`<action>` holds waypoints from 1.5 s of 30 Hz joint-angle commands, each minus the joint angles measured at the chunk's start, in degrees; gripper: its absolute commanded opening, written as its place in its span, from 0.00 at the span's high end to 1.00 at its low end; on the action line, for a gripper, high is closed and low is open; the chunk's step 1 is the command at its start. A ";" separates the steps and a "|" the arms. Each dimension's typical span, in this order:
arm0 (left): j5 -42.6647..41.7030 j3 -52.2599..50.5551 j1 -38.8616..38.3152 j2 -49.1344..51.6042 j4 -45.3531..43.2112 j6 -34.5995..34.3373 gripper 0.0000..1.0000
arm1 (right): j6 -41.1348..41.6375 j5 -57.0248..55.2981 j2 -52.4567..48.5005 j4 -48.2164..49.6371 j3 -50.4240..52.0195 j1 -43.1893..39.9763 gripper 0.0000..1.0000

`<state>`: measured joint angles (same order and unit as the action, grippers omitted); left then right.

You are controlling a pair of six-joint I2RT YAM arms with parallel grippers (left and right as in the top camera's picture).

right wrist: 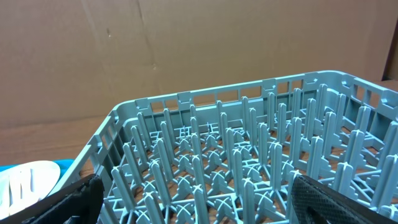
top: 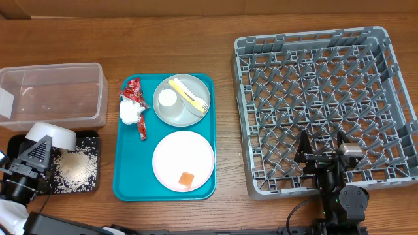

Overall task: Sort waste into correct bins and load items into the dishwasher rack
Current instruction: 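Tilt the bowl with the left gripper to pour rice onto black tray, then return the emptied bowl to the teal tray with the left gripper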

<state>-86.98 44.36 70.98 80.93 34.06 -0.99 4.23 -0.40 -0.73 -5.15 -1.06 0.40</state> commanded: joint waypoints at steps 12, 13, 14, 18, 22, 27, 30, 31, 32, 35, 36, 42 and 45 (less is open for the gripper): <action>2.78 1.68 -0.55 -2.54 0.33 -3.80 0.96 | -0.39 -0.35 0.50 0.35 0.59 -0.15 0.00; 4.11 2.58 -1.36 -3.96 0.74 -5.03 0.96 | -0.39 -0.35 0.50 0.35 0.59 -0.15 0.00; 5.64 3.34 -2.14 -5.16 1.33 -5.53 0.96 | -0.39 -0.35 0.50 0.35 0.59 -0.15 0.00; 17.16 9.03 -8.37 -12.17 8.46 -5.42 0.96 | -0.42 -0.35 0.50 0.35 0.59 -0.15 0.00; 30.34 14.95 -18.43 -18.32 14.73 -5.40 0.96 | -0.39 -0.35 0.50 0.35 0.59 -0.15 0.00; 41.53 20.28 -35.12 -22.60 19.08 -5.40 0.96 | -0.39 -0.35 0.50 0.35 0.59 -0.15 0.00; 47.41 20.76 -43.93 -23.10 21.29 -5.44 0.96 | -0.39 -0.35 0.50 0.35 0.59 -0.15 0.00; 49.53 20.74 -46.66 -22.99 22.49 -5.46 0.96 | -0.39 -0.35 0.50 0.35 0.59 -0.15 0.00; 52.00 20.72 -49.35 -22.67 23.98 -5.49 0.96 | -0.39 -0.35 0.50 0.35 0.59 -0.15 0.00; 58.97 20.70 -56.70 -20.90 28.70 -6.27 0.96 | -0.39 -0.35 0.50 0.35 0.59 -0.15 0.00; 61.00 20.65 -58.90 -20.09 30.21 -6.99 0.96 | -0.39 -0.35 0.50 0.35 0.59 -0.15 0.00; 75.78 20.61 -68.74 -13.44 36.50 -14.03 0.96 | -0.39 -0.35 0.50 0.35 0.59 -0.15 0.00; 83.95 20.61 -71.14 -9.03 38.16 -18.97 0.95 | -0.39 -0.35 0.50 0.35 0.59 -0.15 0.00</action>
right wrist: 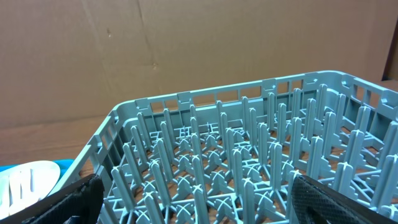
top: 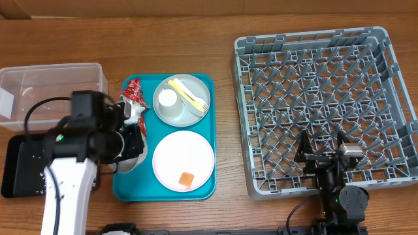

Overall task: Sort waste into correct bins and load items into the dishwasher rack
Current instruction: 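Return the emptied bowl to the teal tray with the left gripper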

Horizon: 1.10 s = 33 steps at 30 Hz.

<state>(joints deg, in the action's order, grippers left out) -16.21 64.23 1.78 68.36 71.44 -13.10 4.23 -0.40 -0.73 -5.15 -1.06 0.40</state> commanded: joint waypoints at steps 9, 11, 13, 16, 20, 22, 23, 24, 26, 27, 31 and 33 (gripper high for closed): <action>13.11 0.74 -2.58 15.50 -0.09 -8.39 0.96 | -0.39 -0.35 0.50 0.35 0.59 -0.15 0.00; 12.81 0.74 -2.95 17.16 -0.26 -8.37 0.96 | -0.42 -0.35 0.50 0.35 0.59 -0.15 0.00; 12.79 0.74 -3.34 18.25 -0.50 -8.39 0.96 | -0.39 -0.35 0.50 0.35 0.59 -0.15 0.00; 12.79 0.74 -4.17 18.53 -1.33 -8.37 0.96 | -0.42 -0.35 0.50 0.35 0.59 -0.15 0.00; 12.79 0.74 -5.51 18.53 -1.64 -8.35 0.85 | -0.39 -0.35 0.50 0.35 0.59 -0.15 0.00; 12.81 0.74 -5.95 18.53 -1.66 -8.35 0.81 | -0.39 -0.35 0.50 0.35 0.59 -0.15 0.00; 12.79 0.74 -6.03 18.53 -1.66 -8.35 0.80 | -0.39 -0.35 0.50 0.35 0.59 -0.15 0.00; 12.81 0.74 -6.03 18.53 -1.66 -8.35 0.79 | -0.39 -0.35 0.50 0.35 0.59 -0.15 0.00; 12.81 0.74 -6.03 18.53 -1.64 -8.35 0.78 | -0.39 -0.35 0.50 0.35 0.59 -0.15 0.00; 12.79 0.74 -6.03 18.53 -1.62 -8.35 0.76 | -0.39 -0.35 0.50 0.35 0.59 -0.15 0.00; 12.83 0.76 -6.03 18.53 -1.62 -8.33 0.64 | -0.39 -0.35 0.50 0.35 0.59 -0.15 0.00; 12.76 1.16 -5.99 18.47 -1.60 -8.35 0.64 | -0.39 -0.35 0.50 0.35 0.59 -0.15 0.00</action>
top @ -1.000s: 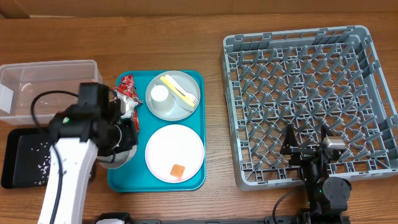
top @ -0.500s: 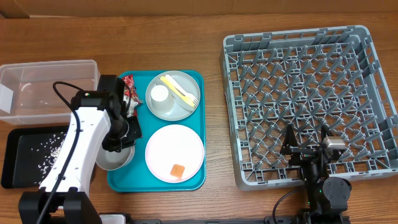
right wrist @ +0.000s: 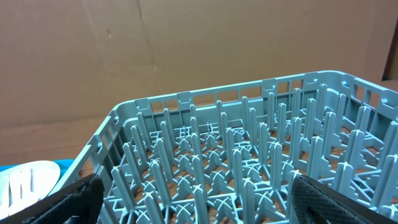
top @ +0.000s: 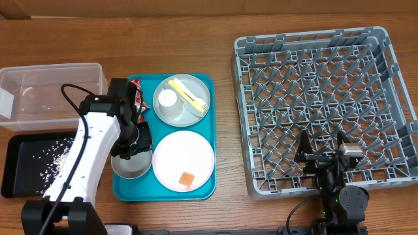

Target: Sort waste into correct bins and load items into the dishwasher rack

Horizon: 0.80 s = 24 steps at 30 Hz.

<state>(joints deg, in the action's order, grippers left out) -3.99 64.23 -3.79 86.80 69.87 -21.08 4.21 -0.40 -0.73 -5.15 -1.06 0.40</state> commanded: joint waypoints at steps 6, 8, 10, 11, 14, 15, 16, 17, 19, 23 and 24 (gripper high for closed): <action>-0.26 10.03 -0.35 -1.07 4.35 -0.37 0.63 | -0.37 -0.35 0.50 0.35 0.59 -0.15 0.00; 0.39 14.53 -0.33 -2.12 6.29 -0.37 0.60 | -0.37 -0.35 0.50 0.35 0.59 -0.15 0.00; 2.47 18.69 -0.28 -3.48 7.61 -0.37 0.56 | -0.37 -0.35 0.50 0.35 0.59 -0.15 0.00; 4.11 20.44 -0.26 -4.17 7.96 -0.39 0.52 | -0.37 -0.35 0.50 0.35 0.59 -0.15 0.00; 11.04 24.15 0.15 -6.10 8.37 -0.96 0.00 | -0.37 -0.35 0.50 0.35 0.59 -0.15 0.00; 13.70 24.85 0.74 -6.64 8.48 -1.97 0.00 | -0.37 -0.35 0.50 0.35 0.59 -0.15 0.00; 16.11 25.31 1.68 -7.17 8.55 -3.37 0.00 | -0.37 -0.35 0.50 0.35 0.59 -0.15 0.00; 17.81 25.49 2.89 -7.67 8.52 -4.81 0.00 | -0.37 -0.35 0.50 0.35 0.59 -0.15 0.00; 18.82 25.49 6.23 -8.22 8.52 -6.88 0.00 | -0.37 -0.35 0.50 0.35 0.59 -0.15 0.00; 18.60 25.40 13.44 -8.02 9.27 -7.63 0.00 | -0.37 -0.35 0.50 0.35 0.59 -0.15 0.00; 19.02 25.38 14.64 -7.96 9.51 -7.63 0.00 | -0.33 -0.31 0.50 0.42 0.59 -0.15 0.00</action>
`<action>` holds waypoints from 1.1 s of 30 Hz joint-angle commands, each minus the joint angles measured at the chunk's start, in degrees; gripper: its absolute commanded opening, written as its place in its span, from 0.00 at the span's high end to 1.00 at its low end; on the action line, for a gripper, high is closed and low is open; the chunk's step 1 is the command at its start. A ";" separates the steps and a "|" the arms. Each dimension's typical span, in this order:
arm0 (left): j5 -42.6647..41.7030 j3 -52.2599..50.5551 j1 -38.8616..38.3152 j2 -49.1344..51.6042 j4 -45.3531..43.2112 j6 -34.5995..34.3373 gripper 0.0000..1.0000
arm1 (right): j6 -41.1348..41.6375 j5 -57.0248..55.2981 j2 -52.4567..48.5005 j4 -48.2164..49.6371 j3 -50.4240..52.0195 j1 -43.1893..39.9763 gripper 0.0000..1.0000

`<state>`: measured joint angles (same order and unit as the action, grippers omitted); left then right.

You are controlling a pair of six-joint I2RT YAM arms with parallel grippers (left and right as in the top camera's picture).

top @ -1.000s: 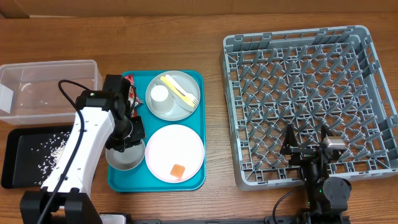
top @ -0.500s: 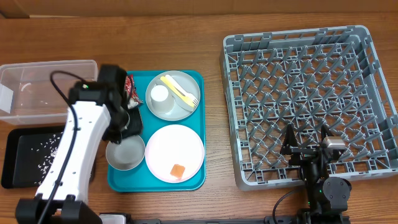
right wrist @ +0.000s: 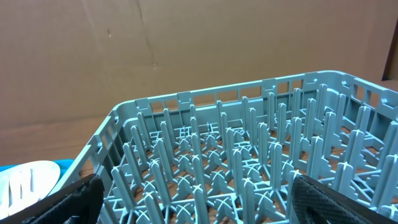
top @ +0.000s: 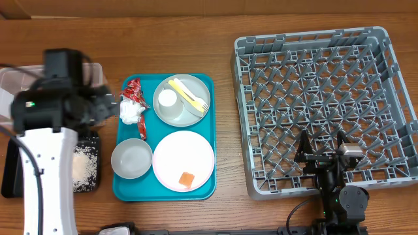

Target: Sort waste into correct bins and load items into the dishwasher rack

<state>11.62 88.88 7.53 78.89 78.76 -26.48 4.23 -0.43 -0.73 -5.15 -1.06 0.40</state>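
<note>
A grey bowl (top: 131,158) stands empty and upright on the front left of the teal tray (top: 123,190), with nothing holding it. My left gripper (top: 108,107) hangs by the tray's left edge, close to a crumpled white napkin (top: 129,112) and a red wrapper (top: 135,91), its fingers apart and empty. A grey plate (top: 171,112) carries a white cup (top: 168,98) and a yellow fork (top: 189,95). A white plate (top: 183,156) bears an orange scrap (top: 187,178). My right gripper (right wrist: 199,202) stands open over the near edge of the dishwasher rack (top: 320,98).
A black tray (top: 85,171) with spilled rice lies left of the teal tray. The clear plastic bin (top: 8,91) behind it is largely hidden by my left arm. A cardboard wall (right wrist: 186,43) closes the far side.
My left gripper was at the grey bowl on the teal tray. Now the bowl stands free, and the gripper is further back and left, beside the napkin. The right arm is unchanged.
First my left gripper held the bowl tipped above the black tray, rice piled beneath it. Then the bowl was at the teal tray's left edge, then set down on its front left corner. Now the bowl is let go. The right gripper stayed open at the rack.
</note>
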 commanded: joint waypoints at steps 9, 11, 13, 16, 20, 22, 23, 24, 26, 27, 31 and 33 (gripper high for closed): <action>3.21 0.48 8.63 0.09 0.26 -2.27 0.00 | 11.74 27.02 0.50 4.96 0.59 -0.15 0.00; 3.21 0.48 8.63 0.15 -0.35 -2.27 0.00 | 19.43 37.57 0.50 8.22 0.59 -0.15 0.00; 3.52 0.48 8.63 0.17 -1.16 -2.27 0.00 | 27.06 42.64 0.50 13.35 0.59 -0.15 0.00; 3.41 0.48 8.63 0.17 -1.31 -2.29 0.00 | 37.64 42.86 0.50 19.32 0.59 -0.15 0.00; 3.39 0.48 8.70 0.17 -1.88 -2.56 0.00 | 45.55 42.56 0.50 28.57 0.57 -0.15 0.00; 3.37 0.48 8.85 0.17 -2.10 -4.02 0.00 | 47.84 42.58 0.50 31.34 0.37 -0.15 0.00; 3.26 0.48 9.07 0.17 -2.14 -5.18 0.00 | 48.15 42.58 0.50 31.41 -0.09 -0.15 0.00; 3.13 0.48 9.38 0.17 -2.19 -6.38 0.00 | 48.09 42.73 0.50 31.21 -0.74 -0.15 0.00; 2.10 0.48 10.10 0.17 -2.36 -7.41 0.00 | 47.80 42.51 0.31 29.94 -2.43 -0.15 0.00; 1.55 0.48 10.45 0.17 -2.36 -7.39 0.00 | 46.49 42.53 -0.02 29.00 -3.67 -0.15 0.00; 1.75 0.48 10.88 0.17 -2.29 -7.34 0.00 | 40.17 42.45 -3.13 23.19 -10.36 -0.15 0.00; 2.12 0.48 10.88 0.17 -2.32 -7.34 0.00 | 37.16 42.25 -6.25 20.11 -15.02 -0.15 0.00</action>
<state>13.54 88.86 18.11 78.98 76.69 -32.32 46.19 41.74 -4.01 16.16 -9.41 0.40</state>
